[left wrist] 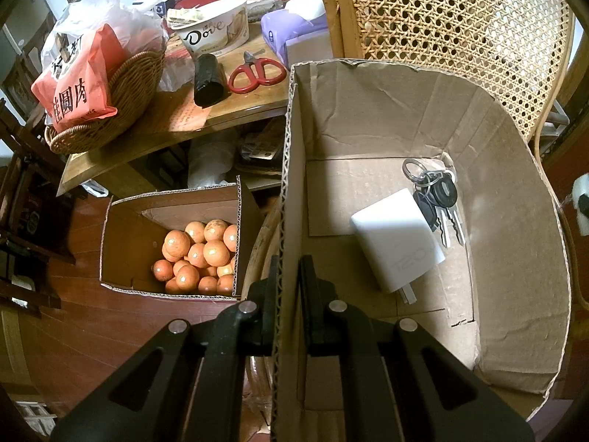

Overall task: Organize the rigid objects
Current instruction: 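Grasp the 'Cheers' cartoon case with the right gripper and lift, then lower the 'Cheers' case into the box beside the charger and release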

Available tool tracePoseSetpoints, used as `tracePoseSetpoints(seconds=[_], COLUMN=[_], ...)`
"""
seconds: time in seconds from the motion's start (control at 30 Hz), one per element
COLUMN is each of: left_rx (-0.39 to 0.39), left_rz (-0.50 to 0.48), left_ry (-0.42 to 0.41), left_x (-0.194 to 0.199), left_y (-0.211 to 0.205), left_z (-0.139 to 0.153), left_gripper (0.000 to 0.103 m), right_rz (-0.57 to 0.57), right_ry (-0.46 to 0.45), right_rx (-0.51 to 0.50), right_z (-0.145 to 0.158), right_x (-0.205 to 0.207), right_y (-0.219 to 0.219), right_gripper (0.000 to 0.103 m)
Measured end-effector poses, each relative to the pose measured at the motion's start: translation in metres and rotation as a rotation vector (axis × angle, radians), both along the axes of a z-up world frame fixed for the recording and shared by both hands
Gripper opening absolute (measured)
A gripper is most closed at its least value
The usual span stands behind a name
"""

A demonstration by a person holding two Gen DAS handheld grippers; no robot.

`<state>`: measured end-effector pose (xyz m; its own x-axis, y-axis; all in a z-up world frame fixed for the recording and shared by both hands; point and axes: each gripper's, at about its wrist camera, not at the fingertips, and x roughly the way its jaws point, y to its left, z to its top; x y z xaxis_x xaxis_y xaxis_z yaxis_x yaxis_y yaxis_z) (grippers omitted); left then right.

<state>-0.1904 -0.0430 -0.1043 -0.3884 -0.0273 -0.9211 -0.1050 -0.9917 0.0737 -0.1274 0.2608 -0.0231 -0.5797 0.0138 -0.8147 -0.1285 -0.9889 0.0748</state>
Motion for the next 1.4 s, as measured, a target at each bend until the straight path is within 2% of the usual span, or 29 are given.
tracePoseSetpoints(seconds=[0.3, 0.47, 0.9, 1.03, 1.23, 1.4], left_rx=[0.002, 0.004, 0.010, 0.009, 0.012, 0.013], left_rz=[0.000, 0.000, -0.003, -0.002, -0.001, -0.001], left_ry=[-0.001, -0.001, -0.008, -0.008, -0.009, -0.009], left_x=[-0.001, -0.002, -0.002, -0.002, -0.003, -0.003], left_y=[0.000, -0.001, -0.001, -0.001, -0.001, -0.002], left_z=[0.000, 0.001, 0.000, 0.000, -0.001, -0.001], left_gripper=[0.007, 0.007, 0.007, 0.007, 0.007, 0.007], right_rz=[0.186, 0.323, 0.496, 0.516, 0.558, 0.557], right_ry=[0.143, 0.191, 0.149, 0.142, 0.164, 0.099], right_rx=[-0.068, -0.081, -0.081, -0.103, -0.077, -0.045], right_z=[0.039, 0.046, 0.028, 0.030, 0.035, 0.016], right_x=[0.011, 0.015, 0.025, 0.031, 0.038, 0.028], right_y=[-0.065, -0.102, -0.158, -0.164, -0.177, -0.178], right_gripper=[0.064, 0.064, 0.064, 0.064, 0.064, 0.064])
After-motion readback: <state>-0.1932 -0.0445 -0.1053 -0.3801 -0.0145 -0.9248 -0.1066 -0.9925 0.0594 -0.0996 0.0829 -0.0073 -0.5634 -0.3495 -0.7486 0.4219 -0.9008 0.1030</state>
